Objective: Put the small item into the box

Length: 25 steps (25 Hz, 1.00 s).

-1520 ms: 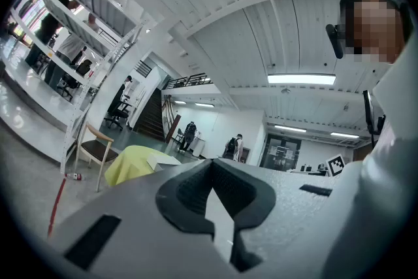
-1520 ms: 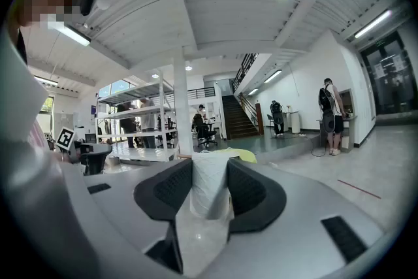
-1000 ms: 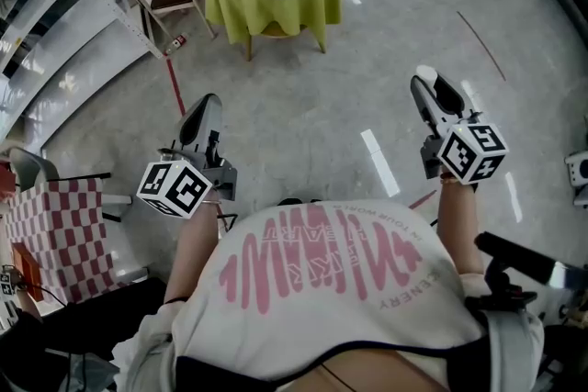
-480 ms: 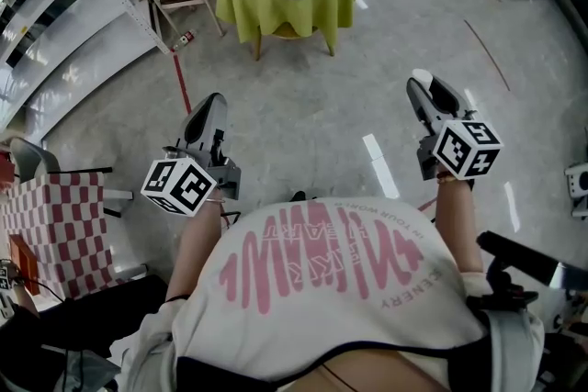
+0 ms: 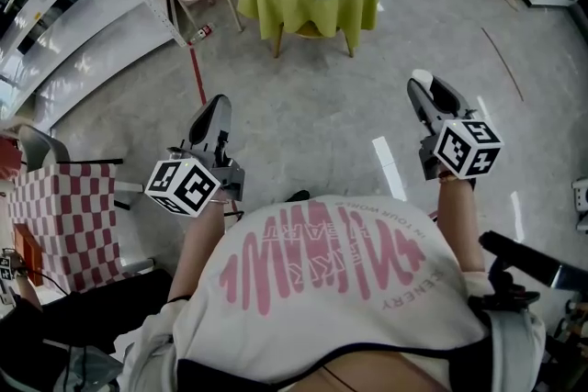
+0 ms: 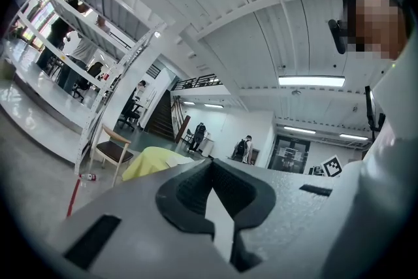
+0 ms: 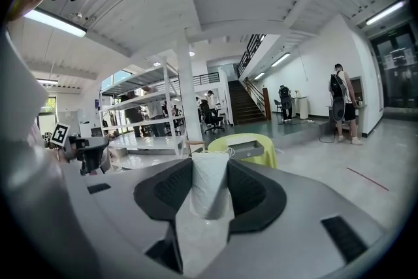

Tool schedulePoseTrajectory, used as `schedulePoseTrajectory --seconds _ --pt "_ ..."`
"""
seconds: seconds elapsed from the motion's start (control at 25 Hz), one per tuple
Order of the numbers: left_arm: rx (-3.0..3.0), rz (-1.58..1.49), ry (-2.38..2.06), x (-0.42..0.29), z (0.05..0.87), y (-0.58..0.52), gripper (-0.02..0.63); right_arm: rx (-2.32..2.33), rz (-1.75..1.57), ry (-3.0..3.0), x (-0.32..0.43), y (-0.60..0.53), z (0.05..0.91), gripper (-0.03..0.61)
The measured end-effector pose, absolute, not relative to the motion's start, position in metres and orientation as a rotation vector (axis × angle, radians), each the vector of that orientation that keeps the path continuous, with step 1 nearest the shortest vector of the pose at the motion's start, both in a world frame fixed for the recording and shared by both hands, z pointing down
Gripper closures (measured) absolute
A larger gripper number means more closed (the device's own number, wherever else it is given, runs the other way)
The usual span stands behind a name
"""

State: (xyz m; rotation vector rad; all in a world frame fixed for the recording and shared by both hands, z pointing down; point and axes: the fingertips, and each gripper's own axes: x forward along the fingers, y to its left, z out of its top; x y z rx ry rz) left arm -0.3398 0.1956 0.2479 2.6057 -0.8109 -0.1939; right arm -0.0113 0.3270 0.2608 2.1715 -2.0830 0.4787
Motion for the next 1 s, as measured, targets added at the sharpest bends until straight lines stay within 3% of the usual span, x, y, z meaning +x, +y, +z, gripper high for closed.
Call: schedulePoseTrajectory --seconds 1.0 --pt "2.533 -0.176 -0.870 -0.386 0.285 0.172 0.607 2.119 0.502 -2.072 -0.042 0.298 0.285 0.410"
